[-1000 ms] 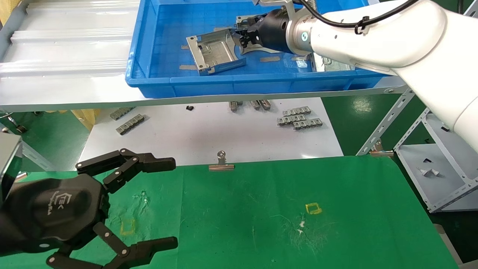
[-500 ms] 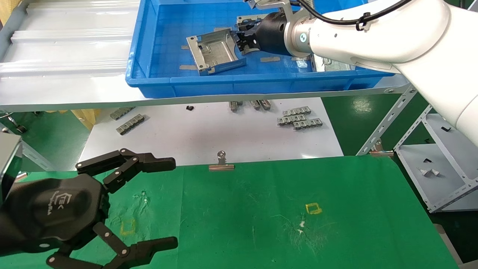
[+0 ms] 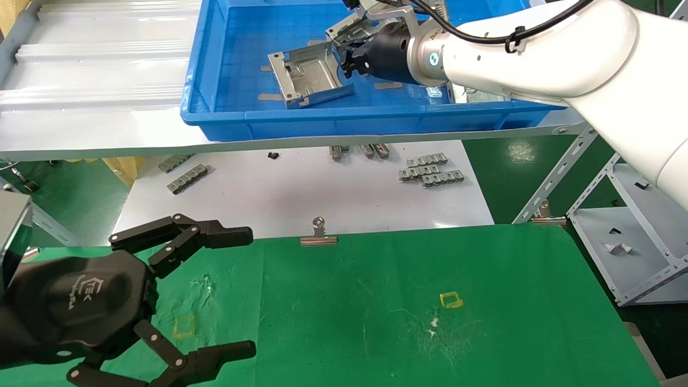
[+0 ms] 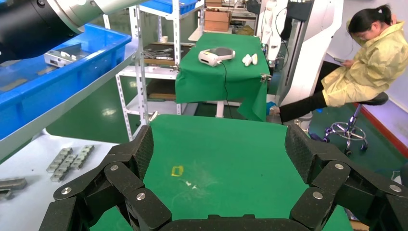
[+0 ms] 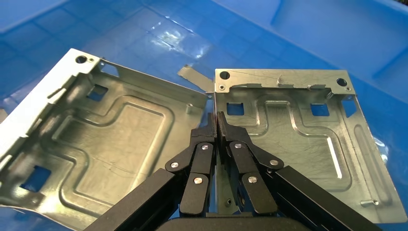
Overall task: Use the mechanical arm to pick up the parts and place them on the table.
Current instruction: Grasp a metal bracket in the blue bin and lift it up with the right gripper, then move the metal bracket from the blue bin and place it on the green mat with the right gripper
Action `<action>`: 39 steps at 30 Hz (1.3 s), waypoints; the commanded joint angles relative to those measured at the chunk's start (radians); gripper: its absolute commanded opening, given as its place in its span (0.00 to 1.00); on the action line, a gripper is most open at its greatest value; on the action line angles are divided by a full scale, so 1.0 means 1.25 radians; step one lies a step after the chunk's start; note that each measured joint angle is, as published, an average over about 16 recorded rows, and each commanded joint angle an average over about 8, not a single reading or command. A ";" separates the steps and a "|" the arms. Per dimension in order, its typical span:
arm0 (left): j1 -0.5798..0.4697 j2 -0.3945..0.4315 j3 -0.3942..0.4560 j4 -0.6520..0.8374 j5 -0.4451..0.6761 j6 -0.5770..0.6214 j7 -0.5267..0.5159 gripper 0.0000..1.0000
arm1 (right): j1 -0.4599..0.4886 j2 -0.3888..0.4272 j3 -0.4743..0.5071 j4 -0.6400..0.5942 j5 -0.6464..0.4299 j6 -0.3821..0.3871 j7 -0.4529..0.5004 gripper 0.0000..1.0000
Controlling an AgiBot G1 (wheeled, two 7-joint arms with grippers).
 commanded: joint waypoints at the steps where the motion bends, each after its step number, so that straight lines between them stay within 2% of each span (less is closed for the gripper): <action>1: 0.000 0.000 0.000 0.000 0.000 0.000 0.000 1.00 | 0.000 0.000 0.000 0.006 0.001 0.007 0.000 0.00; 5: 0.000 0.000 0.000 0.000 0.000 0.000 0.000 1.00 | 0.021 0.021 0.029 0.031 0.026 -0.016 -0.045 0.00; 8: 0.000 0.000 0.000 0.000 0.000 0.000 0.000 1.00 | 0.040 0.058 0.058 0.071 0.054 -0.059 -0.098 0.00; 16: 0.000 0.000 0.000 0.000 0.000 0.000 0.000 1.00 | 0.058 0.258 0.158 0.272 0.164 -0.260 -0.305 0.00; 21: 0.000 0.000 0.000 0.000 0.000 0.000 0.000 1.00 | 0.038 0.395 0.205 0.376 0.236 -0.405 -0.429 0.00; 30: 0.000 0.000 0.000 0.000 0.000 0.000 0.000 1.00 | -0.025 0.593 0.232 0.481 0.332 -0.641 -0.587 0.00; 35: 0.000 0.000 0.000 0.000 0.000 0.000 0.000 1.00 | -0.070 0.658 0.217 0.486 0.338 -0.723 -0.652 0.00; 39: 0.000 0.000 0.000 0.000 0.000 0.000 0.000 1.00 | -0.120 0.684 0.196 0.472 0.328 -0.746 -0.707 0.00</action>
